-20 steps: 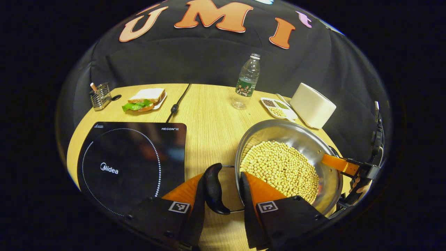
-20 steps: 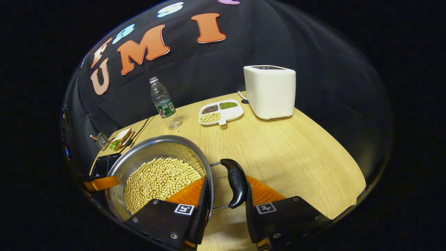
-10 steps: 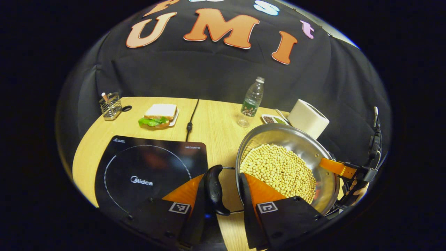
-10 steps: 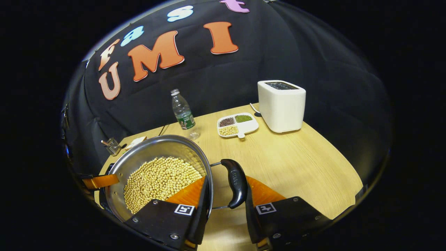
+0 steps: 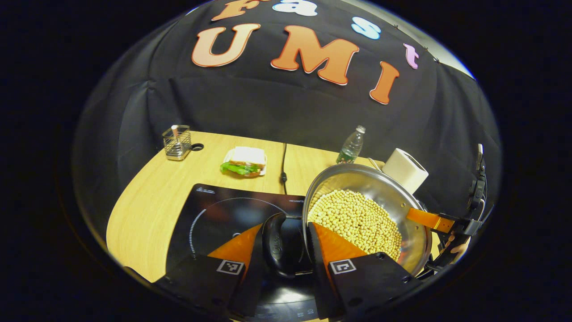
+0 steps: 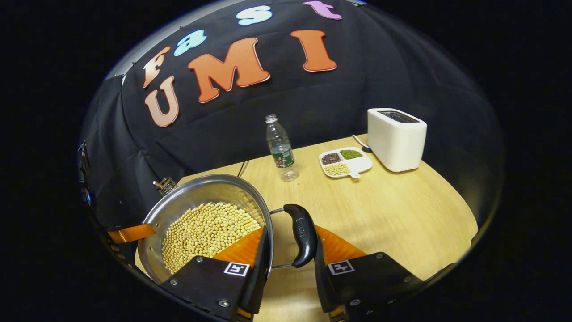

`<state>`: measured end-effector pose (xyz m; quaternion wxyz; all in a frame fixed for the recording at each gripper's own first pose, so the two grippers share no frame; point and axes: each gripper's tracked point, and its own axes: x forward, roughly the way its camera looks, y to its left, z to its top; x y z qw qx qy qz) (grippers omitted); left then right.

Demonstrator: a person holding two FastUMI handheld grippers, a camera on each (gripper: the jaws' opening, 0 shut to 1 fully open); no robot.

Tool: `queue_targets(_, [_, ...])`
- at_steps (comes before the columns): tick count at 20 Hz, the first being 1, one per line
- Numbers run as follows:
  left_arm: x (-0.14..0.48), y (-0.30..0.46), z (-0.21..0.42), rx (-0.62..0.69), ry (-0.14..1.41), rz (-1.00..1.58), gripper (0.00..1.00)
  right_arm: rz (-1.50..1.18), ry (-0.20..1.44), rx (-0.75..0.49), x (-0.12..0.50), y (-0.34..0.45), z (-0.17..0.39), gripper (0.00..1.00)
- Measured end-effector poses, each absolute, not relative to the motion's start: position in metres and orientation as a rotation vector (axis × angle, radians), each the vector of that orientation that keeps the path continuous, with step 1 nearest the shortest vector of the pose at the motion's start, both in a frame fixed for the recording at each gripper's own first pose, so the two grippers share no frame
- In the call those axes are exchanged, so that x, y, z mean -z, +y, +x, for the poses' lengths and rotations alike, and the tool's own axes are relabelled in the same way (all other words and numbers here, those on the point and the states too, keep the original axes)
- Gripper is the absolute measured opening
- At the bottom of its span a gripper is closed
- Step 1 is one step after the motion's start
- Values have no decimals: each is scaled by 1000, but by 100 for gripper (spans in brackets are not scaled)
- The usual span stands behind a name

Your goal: First push the handle of the pot to place it horizontally, then grasp the pot with both hands and set it on the induction cooktop.

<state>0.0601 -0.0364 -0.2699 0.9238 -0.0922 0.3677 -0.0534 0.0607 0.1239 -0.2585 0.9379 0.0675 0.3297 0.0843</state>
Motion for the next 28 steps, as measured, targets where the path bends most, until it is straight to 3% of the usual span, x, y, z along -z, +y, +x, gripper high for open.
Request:
queue_targets(16, [290, 119, 55, -29, 777, -219, 55, 109, 720, -273, 291, 271, 53, 50])
queue_targets(26, [312, 137, 60, -26, 800, -241, 56, 87, 723, -275, 298, 287, 52, 50])
queue_targets(28, [311, 137, 58, -32, 797, -224, 60, 84, 732, -278, 301, 284, 51, 53])
